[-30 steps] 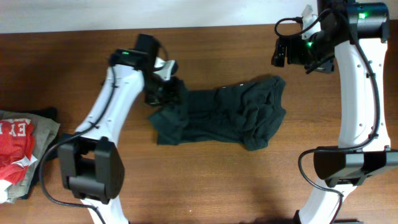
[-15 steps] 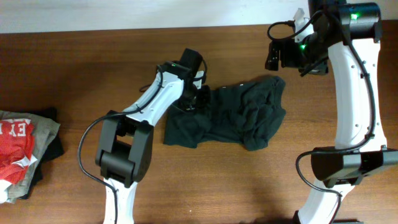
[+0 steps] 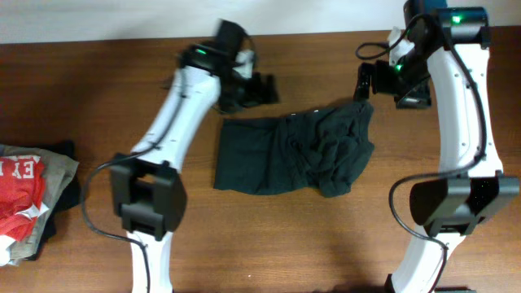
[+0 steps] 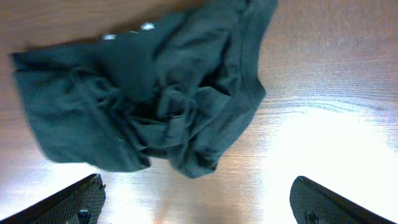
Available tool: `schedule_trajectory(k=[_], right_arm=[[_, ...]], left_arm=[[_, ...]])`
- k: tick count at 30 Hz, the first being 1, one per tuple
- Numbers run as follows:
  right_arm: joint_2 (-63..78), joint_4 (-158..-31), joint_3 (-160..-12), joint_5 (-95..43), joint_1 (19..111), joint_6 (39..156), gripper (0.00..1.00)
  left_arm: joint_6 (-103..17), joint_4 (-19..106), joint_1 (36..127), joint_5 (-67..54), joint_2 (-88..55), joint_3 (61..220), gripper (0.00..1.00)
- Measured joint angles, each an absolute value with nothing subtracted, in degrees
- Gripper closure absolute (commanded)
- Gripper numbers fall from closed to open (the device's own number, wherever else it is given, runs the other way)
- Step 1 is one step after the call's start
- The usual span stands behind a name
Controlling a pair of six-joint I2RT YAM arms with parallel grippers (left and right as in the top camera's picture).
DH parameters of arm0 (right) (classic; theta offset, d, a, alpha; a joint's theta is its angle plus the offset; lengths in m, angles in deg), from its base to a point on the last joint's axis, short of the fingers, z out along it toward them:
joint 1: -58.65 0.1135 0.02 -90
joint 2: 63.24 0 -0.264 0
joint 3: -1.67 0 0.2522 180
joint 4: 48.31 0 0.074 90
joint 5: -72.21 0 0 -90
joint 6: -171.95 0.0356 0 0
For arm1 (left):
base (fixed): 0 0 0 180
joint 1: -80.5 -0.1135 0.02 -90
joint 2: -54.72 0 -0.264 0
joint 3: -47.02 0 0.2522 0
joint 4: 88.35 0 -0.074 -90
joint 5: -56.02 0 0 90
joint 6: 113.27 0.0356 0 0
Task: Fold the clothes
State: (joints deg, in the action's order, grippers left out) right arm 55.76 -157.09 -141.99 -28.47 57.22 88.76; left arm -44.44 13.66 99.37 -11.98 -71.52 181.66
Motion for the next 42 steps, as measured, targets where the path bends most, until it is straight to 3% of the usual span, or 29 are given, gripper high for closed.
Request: schedule_trajectory(k=[6,11,18,22,23,24,32,42], right_arm=[[57.97,-144.57,-119.18,-32.77,56.26,87.51,0.01],[59.21,-136.90,-107.15,-36.51,53.31,86.25,0.01],[62.38,-129.86,-102.89,-43.35,51.54,86.51,0.01],[62.51,-117.31,-102.98,-52.99,57.44,86.71,0.01],[62.62,-115.67,-102.98,-53.95,58.60,86.73,0.22],[62.73,-114.80,-102.98,-54.61,59.75,86.68,0.95],[65.55,-115.28,-102.52,-54.94,59.47,86.68,0.96],[67.04,-139.15,-122.37,-35.03,57.63,84.67,0.96]], left_arm=[[-35.46,0.70,86.67,-13.95,-71.52,184.76,0.03],[-29.64,-2.53,82.26,-15.63,-71.52,184.78,0.01],[-27.72,-5.07,81.95,-23.59,-71.52,184.81,0.01],[-27.43,-5.44,81.95,-24.44,-71.52,184.81,0.01],[-27.35,-6.08,81.95,-24.46,-71.52,184.83,0.01],[-27.35,-6.56,81.95,-24.48,-71.52,184.83,0.01],[-27.35,-8.04,82.00,-24.61,-71.52,184.85,0.01],[-27.35,-8.48,83.77,-24.61,-71.52,184.87,0.01]])
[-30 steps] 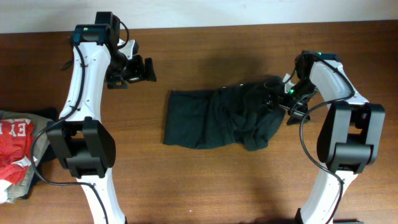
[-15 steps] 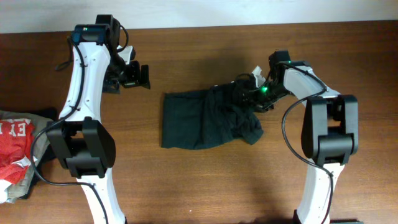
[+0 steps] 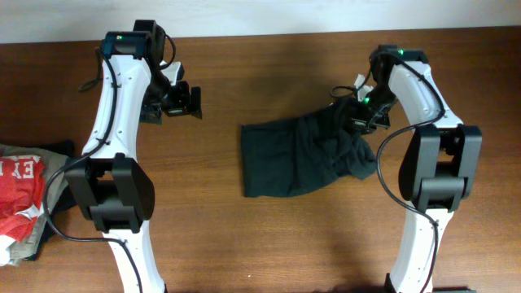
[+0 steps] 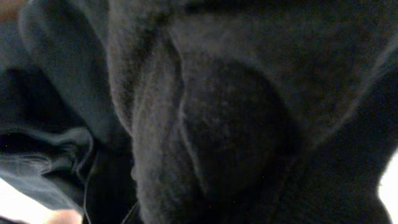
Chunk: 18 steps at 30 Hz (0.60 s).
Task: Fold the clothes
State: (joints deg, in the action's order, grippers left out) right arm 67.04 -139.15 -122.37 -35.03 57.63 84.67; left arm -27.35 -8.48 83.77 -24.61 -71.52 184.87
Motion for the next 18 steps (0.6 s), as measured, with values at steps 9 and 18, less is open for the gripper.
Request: schedule_trajectory(k=[9,18], right_arm=[[67.10,-149.31,-130.98,-16.01,69.94,90.27,0.96],[67.34,-149.68,-131.02,-13.04,86.38,101.07,0.96]], left_arm=[[-27.35,-8.68,83.77,-24.61,-71.52,184.87,0.01],[-27.35,-8.22,83.77,-24.61,-71.52,184.87,0.01]])
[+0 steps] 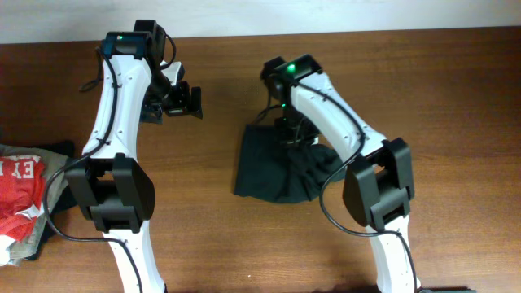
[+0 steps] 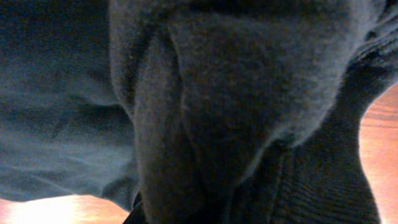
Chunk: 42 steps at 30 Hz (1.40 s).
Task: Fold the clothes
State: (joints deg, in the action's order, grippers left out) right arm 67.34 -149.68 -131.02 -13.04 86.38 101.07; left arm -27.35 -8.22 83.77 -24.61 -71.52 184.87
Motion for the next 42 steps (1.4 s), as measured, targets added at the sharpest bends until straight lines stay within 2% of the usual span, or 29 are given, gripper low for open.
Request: schedule_trajectory(k=[6,13,15,17,18,19,20,21,22,25,31,37,38,39,42], right_arm=[[74.97,-147.72,-131.02,-13.10,87.43,110.33,0.96],[75.39,-146.84,-131.24,-13.28,87.43,120.67,0.96],[75.39,-146.03,-131.24,-13.30,87.58,123.78,0.73],[75.39,-143.08,-131.24,-12.86,88.41,125.63,0.67],[75.39,-142.56,-131.24,-12.40,89.00,125.72,0.56],[75.47,-142.08,-131.61,-11.46,89.96,126.07,0.41],[75.71,-141.40,-132.46,-10.48,91.29,126.46,0.40],[75.82,-141.22,-133.08,-9.71,92.54,126.66,0.29],[76.00,-141.79,-133.84,-8.25,94.16,126.92,0.01],[76.13,-142.95,-134.19,-5.78,98.20,126.75,0.01],[76.63,-151.10,-143.35,2.61,99.99,126.77,0.01],[76.59,-158.99,-156.70,4.49,96.45,121.87,0.01],[76.52,-159.06,-157.73,3.55,93.26,120.69,0.19],[76.30,-159.04,-158.28,2.24,89.68,119.32,0.96],[75.30,-159.08,-157.16,-6.96,76.02,112.52,0.96]], left_arm=[[-27.35,-6.62,83.77,-24.83,-71.52,184.87,0.01],[-27.35,-3.54,83.77,-26.34,-71.52,184.87,0.01],[-27.35,-2.45,83.77,-26.54,-71.52,184.87,0.01],[-27.35,-1.77,83.77,-26.54,-71.52,184.87,0.01],[-27.35,-1.73,83.77,-26.56,-71.52,184.87,0.01],[-27.35,-1.38,83.77,-26.56,-71.52,184.87,0.01],[-27.35,-0.76,83.77,-26.56,-71.52,184.87,0.01],[-27.35,-0.57,83.77,-26.56,-71.52,184.87,0.01],[-27.35,-0.48,83.77,-26.56,-71.52,184.87,0.01],[-27.35,1.05,83.77,-26.58,-71.52,184.48,0.01],[-27.35,4.37,83.24,-30.65,-71.52,181.42,0.01],[-27.35,5.73,81.84,-31.35,-71.52,180.48,0.01],[-27.35,5.73,81.87,-31.41,-71.52,180.46,0.01],[-27.35,5.75,81.87,-31.46,-71.52,180.46,0.01],[-27.35,5.68,81.87,-31.46,-71.52,180.43,0.01]])
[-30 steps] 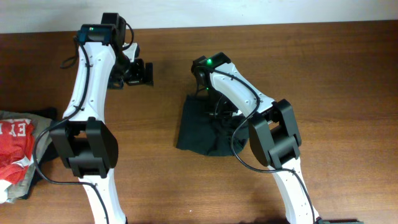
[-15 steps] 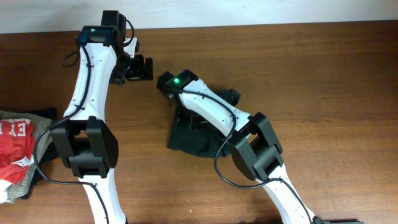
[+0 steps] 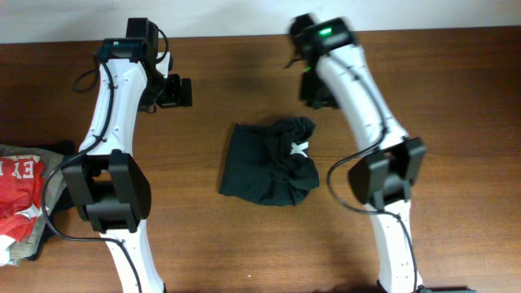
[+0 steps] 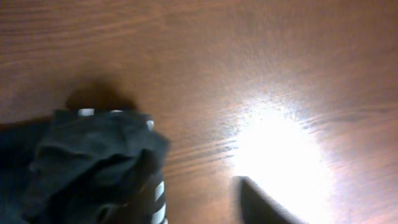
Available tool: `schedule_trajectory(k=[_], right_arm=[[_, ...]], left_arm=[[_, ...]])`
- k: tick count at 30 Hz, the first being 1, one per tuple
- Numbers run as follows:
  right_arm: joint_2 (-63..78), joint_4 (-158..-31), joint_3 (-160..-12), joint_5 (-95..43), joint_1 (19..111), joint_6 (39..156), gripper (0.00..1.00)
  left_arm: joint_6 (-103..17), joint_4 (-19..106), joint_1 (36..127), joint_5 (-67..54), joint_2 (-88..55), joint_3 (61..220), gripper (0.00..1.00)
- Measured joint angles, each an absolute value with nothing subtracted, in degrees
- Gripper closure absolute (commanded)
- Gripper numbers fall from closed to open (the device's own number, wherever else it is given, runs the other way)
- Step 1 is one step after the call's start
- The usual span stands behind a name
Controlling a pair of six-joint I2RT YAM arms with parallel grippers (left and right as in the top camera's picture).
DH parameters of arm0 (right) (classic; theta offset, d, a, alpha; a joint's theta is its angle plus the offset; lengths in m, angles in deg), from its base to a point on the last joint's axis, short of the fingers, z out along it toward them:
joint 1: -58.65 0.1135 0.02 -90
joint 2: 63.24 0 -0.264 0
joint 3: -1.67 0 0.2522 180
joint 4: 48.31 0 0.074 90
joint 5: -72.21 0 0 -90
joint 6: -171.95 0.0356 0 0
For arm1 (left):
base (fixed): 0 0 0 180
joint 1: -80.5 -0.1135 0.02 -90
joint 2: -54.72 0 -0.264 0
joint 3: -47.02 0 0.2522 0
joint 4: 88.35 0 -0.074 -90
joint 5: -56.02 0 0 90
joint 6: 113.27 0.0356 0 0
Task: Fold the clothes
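A dark green garment [image 3: 267,164] lies bunched in the middle of the table, its right part doubled over onto the rest, with a white label [image 3: 299,148] showing. My right gripper [image 3: 319,94] hangs behind it, off the cloth. In the right wrist view the right gripper [image 4: 205,208] is open over bare wood with nothing between its fingers, and the garment [image 4: 87,162] lies at the lower left by one finger. My left gripper [image 3: 173,91] stands at the back left, well away from the garment, and looks open and empty.
A pile of other clothes [image 3: 24,195], red, beige and dark, sits at the table's left edge. The wooden table [image 3: 423,163] has a white wall along its back edge.
My right gripper was shut in the garment's fold over its back left part. Now it is open and behind the cloth, which lies dropped in a smaller heap. The left gripper hardly moved.
First the garment lay spread, crumpled at its right end, with both grippers open behind it. Then the left arm stood at the back left and my right gripper was down in the crumpled end. That end then stood over the left part, and now lies released there.
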State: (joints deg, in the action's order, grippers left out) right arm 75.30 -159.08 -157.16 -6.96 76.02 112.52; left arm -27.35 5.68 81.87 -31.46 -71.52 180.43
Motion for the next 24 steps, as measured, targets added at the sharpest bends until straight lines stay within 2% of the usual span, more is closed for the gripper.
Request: schedule_trajectory(k=[3,5,10,14,20,23,24], right_arm=[[74.73,-159.12,-151.11,-12.47,70.97,109.31,0.96],[74.69,-158.84,-145.99,-14.61,71.64,106.73,0.96],[74.05,-146.62,-130.02,-22.37,75.82,103.65,0.96],[74.05,-145.40,-130.08,-26.54,76.89,103.10,0.96],[74.05,-147.08,-136.70,-27.20,88.08,102.97,0.96],[74.05,-146.32,-136.73,-27.42,92.12,103.03,0.94],[74.05,-146.16,-136.73,-27.70,92.85,103.38,0.90]], left_arm=[[-27.35,5.40,81.87,-32.68,-71.52,180.43,0.01],[-27.35,5.55,81.84,-35.26,-71.52,180.43,0.01],[-27.35,3.83,81.23,-37.16,-71.52,180.43,0.01],[-27.35,3.74,80.95,-37.29,-71.52,180.43,0.01],[-27.35,4.68,80.95,-37.44,-71.52,180.37,0.01],[-27.35,4.68,80.95,-37.44,-71.52,180.35,0.01],[-27.35,4.66,80.95,-37.44,-71.52,180.35,0.01]])
